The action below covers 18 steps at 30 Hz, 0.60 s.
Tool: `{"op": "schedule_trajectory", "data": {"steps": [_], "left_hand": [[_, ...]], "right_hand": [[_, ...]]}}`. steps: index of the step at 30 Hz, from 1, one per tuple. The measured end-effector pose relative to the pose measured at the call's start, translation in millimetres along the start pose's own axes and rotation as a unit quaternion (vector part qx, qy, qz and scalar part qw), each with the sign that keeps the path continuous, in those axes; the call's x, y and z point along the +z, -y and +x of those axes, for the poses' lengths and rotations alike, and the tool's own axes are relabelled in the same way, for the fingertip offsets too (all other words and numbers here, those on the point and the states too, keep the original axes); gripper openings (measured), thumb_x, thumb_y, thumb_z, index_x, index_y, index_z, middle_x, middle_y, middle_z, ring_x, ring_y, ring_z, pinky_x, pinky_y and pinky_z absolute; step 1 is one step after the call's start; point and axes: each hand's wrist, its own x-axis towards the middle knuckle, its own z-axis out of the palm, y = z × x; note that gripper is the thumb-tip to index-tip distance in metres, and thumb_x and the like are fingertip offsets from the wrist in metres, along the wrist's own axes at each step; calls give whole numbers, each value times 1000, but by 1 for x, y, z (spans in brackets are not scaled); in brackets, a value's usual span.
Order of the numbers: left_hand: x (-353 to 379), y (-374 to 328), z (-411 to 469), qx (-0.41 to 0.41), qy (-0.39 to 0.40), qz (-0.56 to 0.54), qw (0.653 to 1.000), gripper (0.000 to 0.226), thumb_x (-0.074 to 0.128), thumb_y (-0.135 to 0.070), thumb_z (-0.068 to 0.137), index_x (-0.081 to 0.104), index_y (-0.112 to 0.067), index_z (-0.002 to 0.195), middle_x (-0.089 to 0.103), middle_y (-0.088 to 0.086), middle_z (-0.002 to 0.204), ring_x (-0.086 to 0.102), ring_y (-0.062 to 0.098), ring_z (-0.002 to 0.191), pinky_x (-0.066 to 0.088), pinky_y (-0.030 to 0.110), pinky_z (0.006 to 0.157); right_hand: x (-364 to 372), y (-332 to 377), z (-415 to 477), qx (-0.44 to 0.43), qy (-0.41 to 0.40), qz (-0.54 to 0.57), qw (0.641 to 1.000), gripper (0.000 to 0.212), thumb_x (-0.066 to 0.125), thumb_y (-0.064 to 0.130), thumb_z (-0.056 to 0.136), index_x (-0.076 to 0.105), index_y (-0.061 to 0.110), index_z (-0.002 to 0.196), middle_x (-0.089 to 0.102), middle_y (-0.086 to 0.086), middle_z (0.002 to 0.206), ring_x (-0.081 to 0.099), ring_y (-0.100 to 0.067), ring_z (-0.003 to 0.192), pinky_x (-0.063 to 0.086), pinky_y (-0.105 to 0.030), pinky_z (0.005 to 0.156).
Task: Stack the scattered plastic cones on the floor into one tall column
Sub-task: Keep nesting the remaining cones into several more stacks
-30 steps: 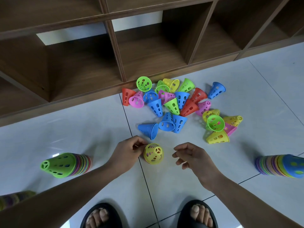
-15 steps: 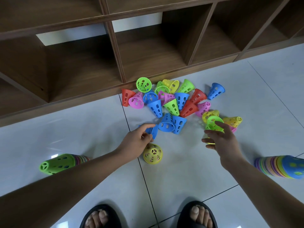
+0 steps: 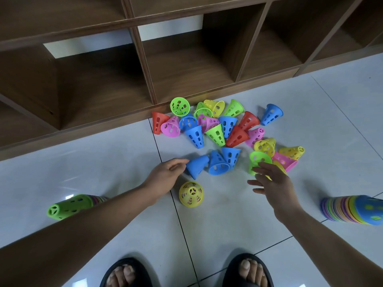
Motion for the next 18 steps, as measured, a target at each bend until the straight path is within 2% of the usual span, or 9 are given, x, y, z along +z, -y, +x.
{"op": "schedule_trajectory", "data": {"steps": [3,6,8,10,12,15,18], "left_hand": [[-5,9,4,-9,-35,30,999,17,67,-38,101,78,-37,114,77,-19,107,70,3,105,53,27,92],[-8,17,5,-7,-64,77,995,8,76,-34,95,79,-34,102,78,-18,100,70,3,98,52,26,88],[-8,19,2,-6,-70,87,994,8,78,-36,94,79,-33,101,78,-16,98,71,4,97,54,25,85],[-6,17,-2,-19,-69,73,995,17,75,-42,94,75,-38,110,76,-9,97,71,10,96,54,26,79],[-4,11,-3,-19,-47,64,997,27,69,-44,98,66,-47,125,76,-7,96,70,9,97,52,25,78],[2,2,-1,0,12,43,999,37,60,-39,104,56,-55,137,81,-15,93,73,2,96,52,29,91],[8,-4,5,3,59,-3,998,42,55,-35,107,53,-55,144,82,-9,100,77,10,101,57,38,101]], "right_hand": [[3,2,-12,-40,-4,-72,997,33,68,0,95,69,26,116,77,5,112,80,-19,83,62,-45,75],[6,8,-22,-76,-7,-134,988,25,75,7,93,70,29,104,76,11,93,78,-13,77,63,-50,74],[9,11,-28,-94,-6,-157,983,21,77,11,92,69,28,100,75,11,87,77,-11,73,62,-51,71],[13,16,-33,-109,0,-158,981,18,77,12,92,69,26,98,74,9,85,75,-11,71,61,-48,70],[17,20,-38,-116,10,-151,982,16,76,12,93,68,24,97,75,6,82,74,-13,69,59,-44,70],[22,25,-41,-118,24,-145,982,14,76,12,94,68,24,95,74,5,78,74,-14,68,59,-42,70],[26,28,-43,-117,29,-140,983,14,76,12,94,68,24,94,73,4,76,73,-14,67,60,-44,71]]}}
